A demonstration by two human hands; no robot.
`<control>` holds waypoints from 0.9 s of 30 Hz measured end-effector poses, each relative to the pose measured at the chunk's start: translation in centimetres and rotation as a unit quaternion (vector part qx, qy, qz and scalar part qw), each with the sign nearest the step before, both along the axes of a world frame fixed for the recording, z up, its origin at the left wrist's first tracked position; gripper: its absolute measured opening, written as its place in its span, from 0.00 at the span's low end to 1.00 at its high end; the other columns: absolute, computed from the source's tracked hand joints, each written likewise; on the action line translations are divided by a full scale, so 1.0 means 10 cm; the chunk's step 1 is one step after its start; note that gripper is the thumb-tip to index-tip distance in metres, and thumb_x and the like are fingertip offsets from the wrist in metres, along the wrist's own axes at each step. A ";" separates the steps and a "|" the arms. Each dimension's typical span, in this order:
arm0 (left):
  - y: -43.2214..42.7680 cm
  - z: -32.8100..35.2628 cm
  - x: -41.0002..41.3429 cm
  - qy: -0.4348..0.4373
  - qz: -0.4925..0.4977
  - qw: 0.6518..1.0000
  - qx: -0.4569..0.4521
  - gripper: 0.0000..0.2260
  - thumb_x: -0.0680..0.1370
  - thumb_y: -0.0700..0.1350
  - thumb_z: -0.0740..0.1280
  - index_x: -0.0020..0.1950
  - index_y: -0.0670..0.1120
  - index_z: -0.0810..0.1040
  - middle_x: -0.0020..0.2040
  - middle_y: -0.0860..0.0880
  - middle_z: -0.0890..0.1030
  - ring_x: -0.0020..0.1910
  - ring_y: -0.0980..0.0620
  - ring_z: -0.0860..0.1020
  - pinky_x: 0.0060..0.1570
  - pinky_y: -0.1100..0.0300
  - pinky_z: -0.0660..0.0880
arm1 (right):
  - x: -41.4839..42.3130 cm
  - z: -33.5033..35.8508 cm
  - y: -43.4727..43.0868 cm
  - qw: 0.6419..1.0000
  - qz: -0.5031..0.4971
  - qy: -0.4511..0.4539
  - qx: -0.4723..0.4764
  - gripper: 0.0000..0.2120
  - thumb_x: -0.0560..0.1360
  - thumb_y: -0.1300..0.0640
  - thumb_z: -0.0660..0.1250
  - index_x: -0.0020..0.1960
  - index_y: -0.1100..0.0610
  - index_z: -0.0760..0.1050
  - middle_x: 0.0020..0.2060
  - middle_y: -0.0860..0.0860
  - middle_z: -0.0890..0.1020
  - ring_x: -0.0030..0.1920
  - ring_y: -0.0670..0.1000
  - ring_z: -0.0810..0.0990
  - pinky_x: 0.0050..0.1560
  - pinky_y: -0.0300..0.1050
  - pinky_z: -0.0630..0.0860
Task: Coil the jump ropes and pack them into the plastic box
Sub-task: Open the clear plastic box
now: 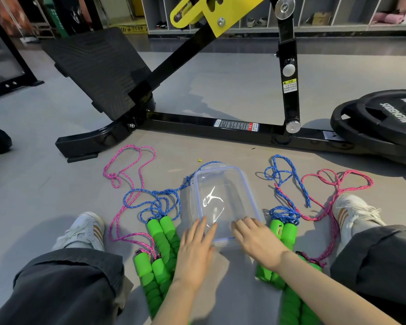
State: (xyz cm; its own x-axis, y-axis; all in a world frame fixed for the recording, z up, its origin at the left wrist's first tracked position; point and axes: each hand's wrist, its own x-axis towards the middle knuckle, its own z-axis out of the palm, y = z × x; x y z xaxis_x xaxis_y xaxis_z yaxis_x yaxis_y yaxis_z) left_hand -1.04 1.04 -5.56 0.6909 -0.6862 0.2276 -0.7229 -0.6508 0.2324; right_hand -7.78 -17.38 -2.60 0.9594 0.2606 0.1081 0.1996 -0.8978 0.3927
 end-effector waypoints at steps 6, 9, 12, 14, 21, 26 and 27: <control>-0.06 -0.07 -0.05 -0.004 0.012 1.000 -0.007 0.40 0.55 0.48 0.84 0.63 0.50 0.69 0.61 0.43 0.79 0.58 0.44 0.80 0.48 0.51 0.79 | 0.02 -0.12 0.11 0.991 -0.016 0.022 -0.129 0.16 0.70 0.64 0.56 0.47 0.64 0.82 0.39 0.61 0.81 0.35 0.60 0.80 0.35 0.47 0.78; -0.08 -0.07 -0.04 -0.013 0.018 1.000 -0.005 0.40 0.53 0.47 0.84 0.61 0.50 0.72 0.60 0.43 0.80 0.57 0.44 0.80 0.46 0.51 0.79 | 0.05 -0.17 0.17 0.984 -0.054 0.048 -0.162 0.23 0.56 0.59 0.74 0.48 0.70 0.81 0.40 0.68 0.82 0.37 0.67 0.81 0.36 0.53 0.80; -0.08 -0.08 -0.02 -0.029 0.025 0.999 0.011 0.34 0.51 0.46 0.85 0.57 0.48 0.81 0.58 0.42 0.81 0.55 0.43 0.81 0.45 0.48 0.80 | 0.07 -0.18 0.18 0.986 -0.080 0.076 -0.128 0.30 0.50 0.58 0.78 0.49 0.72 0.80 0.39 0.69 0.81 0.36 0.68 0.80 0.34 0.54 0.79; -0.07 -0.09 -0.01 -0.048 0.028 0.998 0.014 0.34 0.51 0.47 0.84 0.56 0.49 0.82 0.58 0.42 0.81 0.55 0.43 0.81 0.47 0.46 0.79 | 0.06 -0.13 0.20 0.990 -0.056 0.075 -0.110 0.30 0.50 0.57 0.78 0.48 0.71 0.80 0.39 0.68 0.81 0.35 0.67 0.80 0.35 0.53 0.79; -0.06 -0.07 0.00 -0.093 0.011 0.995 -0.029 0.29 0.59 0.50 0.81 0.58 0.47 0.80 0.56 0.41 0.82 0.54 0.44 0.81 0.62 0.47 0.65 | -0.05 -0.04 0.03 0.998 -0.004 0.008 0.057 0.35 0.43 0.48 0.80 0.47 0.61 0.84 0.42 0.58 0.85 0.42 0.55 0.84 0.39 0.42 0.80; -0.01 0.04 -0.09 -0.122 -0.065 0.989 -0.048 0.24 0.69 0.53 0.64 0.62 0.45 0.76 0.51 0.49 0.82 0.59 0.51 0.72 0.69 0.50 0.54 | -0.11 0.01 -0.21 0.991 -0.057 -0.033 0.120 0.26 0.54 0.52 0.72 0.51 0.56 0.83 0.51 0.56 0.84 0.52 0.58 0.82 0.60 0.57 0.74; -0.03 0.07 -0.13 -0.110 -0.074 0.990 -0.051 0.25 0.68 0.52 0.63 0.63 0.45 0.76 0.51 0.51 0.82 0.59 0.52 0.72 0.70 0.50 0.55 | -0.11 0.04 -0.24 0.988 -0.083 -0.044 0.119 0.23 0.57 0.52 0.67 0.51 0.57 0.83 0.52 0.57 0.83 0.53 0.59 0.82 0.61 0.61 0.67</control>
